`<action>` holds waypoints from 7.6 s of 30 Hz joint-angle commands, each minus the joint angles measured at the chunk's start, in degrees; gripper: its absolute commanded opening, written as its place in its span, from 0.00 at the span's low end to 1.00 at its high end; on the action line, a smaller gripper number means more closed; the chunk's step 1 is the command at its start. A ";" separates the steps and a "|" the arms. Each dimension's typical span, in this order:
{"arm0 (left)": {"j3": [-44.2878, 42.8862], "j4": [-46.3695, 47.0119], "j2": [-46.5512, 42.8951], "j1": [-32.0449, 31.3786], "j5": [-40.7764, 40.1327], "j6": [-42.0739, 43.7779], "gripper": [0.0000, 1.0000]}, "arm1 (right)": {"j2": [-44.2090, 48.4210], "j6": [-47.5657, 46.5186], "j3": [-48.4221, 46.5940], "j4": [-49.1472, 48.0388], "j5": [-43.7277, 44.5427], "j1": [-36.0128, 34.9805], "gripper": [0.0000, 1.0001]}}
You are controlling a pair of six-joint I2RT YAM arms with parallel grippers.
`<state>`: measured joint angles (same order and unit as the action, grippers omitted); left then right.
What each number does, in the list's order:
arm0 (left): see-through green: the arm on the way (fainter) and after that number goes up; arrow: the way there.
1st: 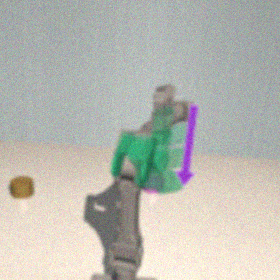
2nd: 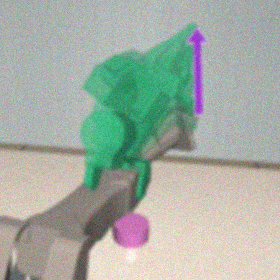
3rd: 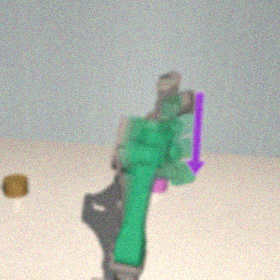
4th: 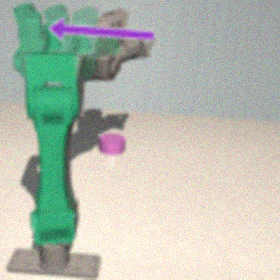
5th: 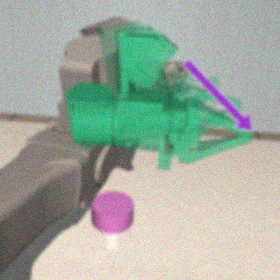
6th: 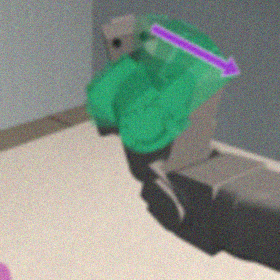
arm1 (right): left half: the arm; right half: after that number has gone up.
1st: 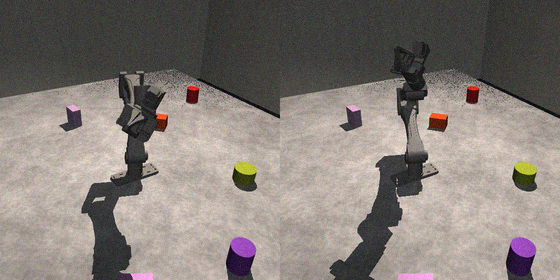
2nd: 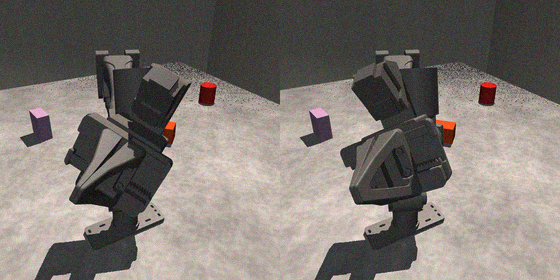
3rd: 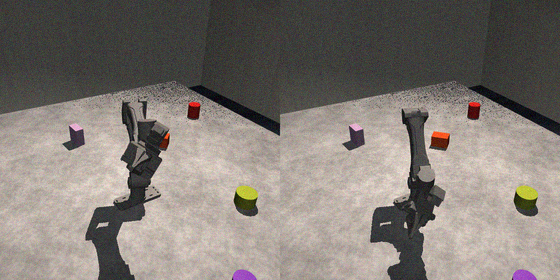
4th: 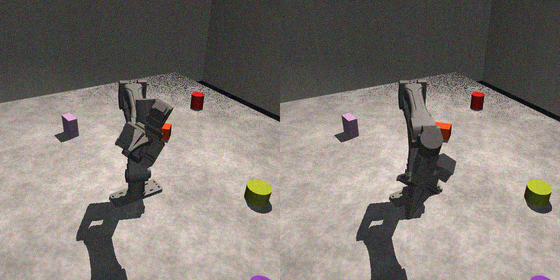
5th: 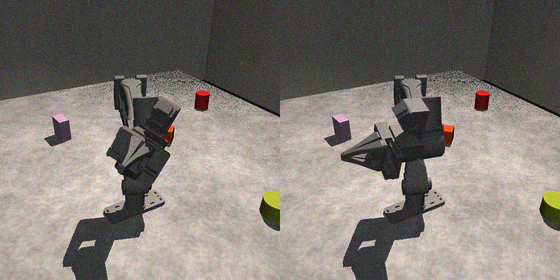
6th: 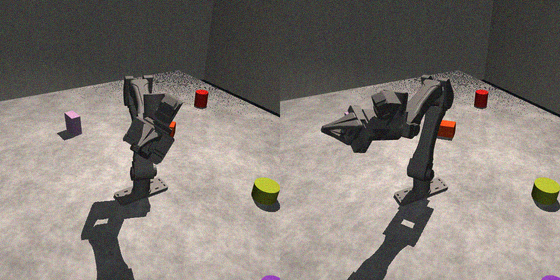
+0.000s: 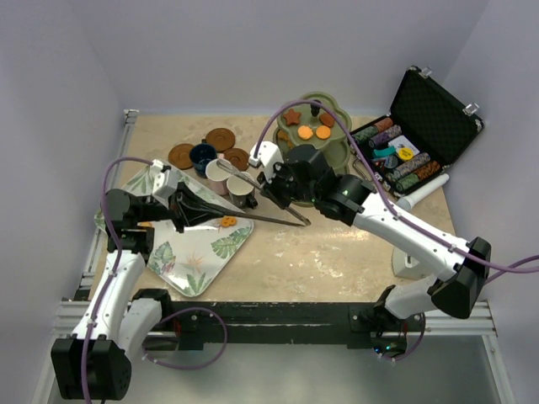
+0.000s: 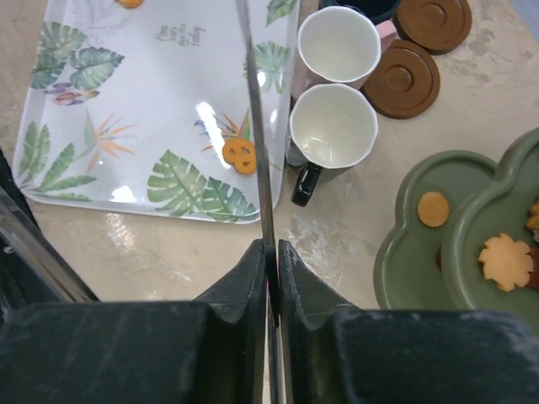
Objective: Serve the afternoon tea
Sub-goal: Pick up the clamp from the tray, then pick up the desert from the tray.
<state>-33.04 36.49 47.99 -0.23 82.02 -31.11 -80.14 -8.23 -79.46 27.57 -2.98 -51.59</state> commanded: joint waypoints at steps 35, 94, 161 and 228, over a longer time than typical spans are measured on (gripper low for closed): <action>-19.87 -54.95 -0.35 -6.80 15.63 47.20 0.00 | 22.48 0.76 17.32 -10.61 -14.51 1.58 0.98; -26.20 -62.60 -1.67 -10.05 4.13 51.07 0.36 | 22.75 -1.18 27.87 -27.22 -23.56 1.50 0.42; -17.32 -42.91 4.31 -0.12 -87.12 27.60 0.67 | -12.23 27.48 13.11 -6.22 37.96 -21.62 0.32; -16.71 -42.38 4.13 -0.12 -82.81 26.72 0.69 | -20.15 29.59 12.49 -7.10 30.23 -19.95 0.45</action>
<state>-49.87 -8.16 53.12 -0.71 -1.28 -3.88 -101.19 20.18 -65.56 20.62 25.93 -71.59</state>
